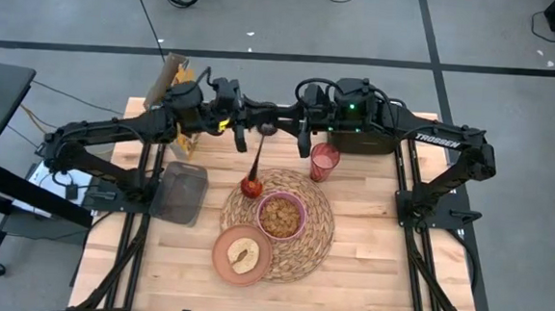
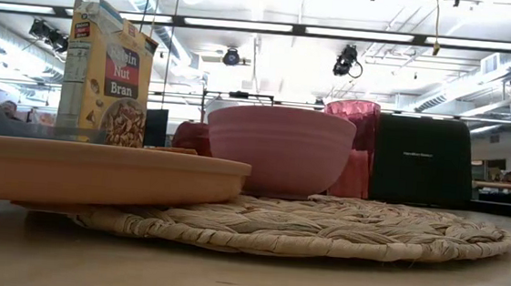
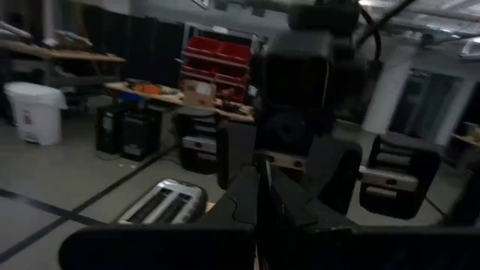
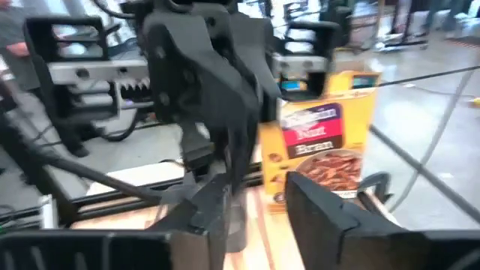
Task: Arrange a breakfast setting
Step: Put the spoon on the right side of the pink bowl on the brown placemat
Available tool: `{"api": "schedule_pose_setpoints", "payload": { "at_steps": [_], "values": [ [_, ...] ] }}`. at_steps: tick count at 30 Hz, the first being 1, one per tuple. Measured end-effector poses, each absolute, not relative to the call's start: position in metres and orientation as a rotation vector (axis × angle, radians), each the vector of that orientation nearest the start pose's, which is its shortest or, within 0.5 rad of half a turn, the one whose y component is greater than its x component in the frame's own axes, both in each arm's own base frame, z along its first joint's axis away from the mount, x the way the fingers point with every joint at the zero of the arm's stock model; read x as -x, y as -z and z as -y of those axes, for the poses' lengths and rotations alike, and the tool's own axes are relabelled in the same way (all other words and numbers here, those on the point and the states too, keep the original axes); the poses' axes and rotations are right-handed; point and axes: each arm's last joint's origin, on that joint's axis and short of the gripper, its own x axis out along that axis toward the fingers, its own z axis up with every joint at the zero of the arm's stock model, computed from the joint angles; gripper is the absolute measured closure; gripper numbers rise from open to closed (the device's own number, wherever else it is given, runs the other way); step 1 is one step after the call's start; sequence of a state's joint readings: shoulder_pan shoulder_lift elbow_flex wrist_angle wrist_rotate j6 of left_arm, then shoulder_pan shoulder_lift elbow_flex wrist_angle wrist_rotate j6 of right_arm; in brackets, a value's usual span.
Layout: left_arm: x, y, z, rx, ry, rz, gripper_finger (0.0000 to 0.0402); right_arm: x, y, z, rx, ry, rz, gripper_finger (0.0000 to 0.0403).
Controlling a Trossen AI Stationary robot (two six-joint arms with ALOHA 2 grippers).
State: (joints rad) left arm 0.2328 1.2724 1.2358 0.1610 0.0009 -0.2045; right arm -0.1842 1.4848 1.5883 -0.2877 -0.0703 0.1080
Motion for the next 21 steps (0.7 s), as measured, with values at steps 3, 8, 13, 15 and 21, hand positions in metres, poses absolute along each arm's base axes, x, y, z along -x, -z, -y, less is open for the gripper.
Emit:
{"api": "schedule_pose_setpoints", "payload": {
  "at_steps": [3, 8, 13, 15, 21],
  "values": [
    [-0.263, -0.426, -0.065, 0.167, -0.286, 0.145, 0.0386, -0.318, -0.441, 0.061, -0.116, 0.220, -0.140, 0.0241],
    [-0.235, -0.441, -0.067, 0.132, -0.480, 0.197, 0.0386, -0.301, -0.457, 0.065, -0.101, 0.340, -0.060, 0.0209],
    [-0.220, -0.451, -0.074, 0.131, -0.752, 0.280, 0.0386, -0.304, -0.458, 0.066, -0.159, 0.415, -0.016, 0.0205],
    [-0.218, -0.453, -0.077, 0.151, -0.835, 0.319, 0.0386, -0.314, -0.452, 0.064, -0.157, 0.461, -0.021, 0.0204],
    [-0.231, -0.443, -0.086, 0.230, -1.031, 0.347, 0.0386, -0.360, -0.422, 0.054, -0.098, 0.453, -0.045, 0.0204]
  ]
}}
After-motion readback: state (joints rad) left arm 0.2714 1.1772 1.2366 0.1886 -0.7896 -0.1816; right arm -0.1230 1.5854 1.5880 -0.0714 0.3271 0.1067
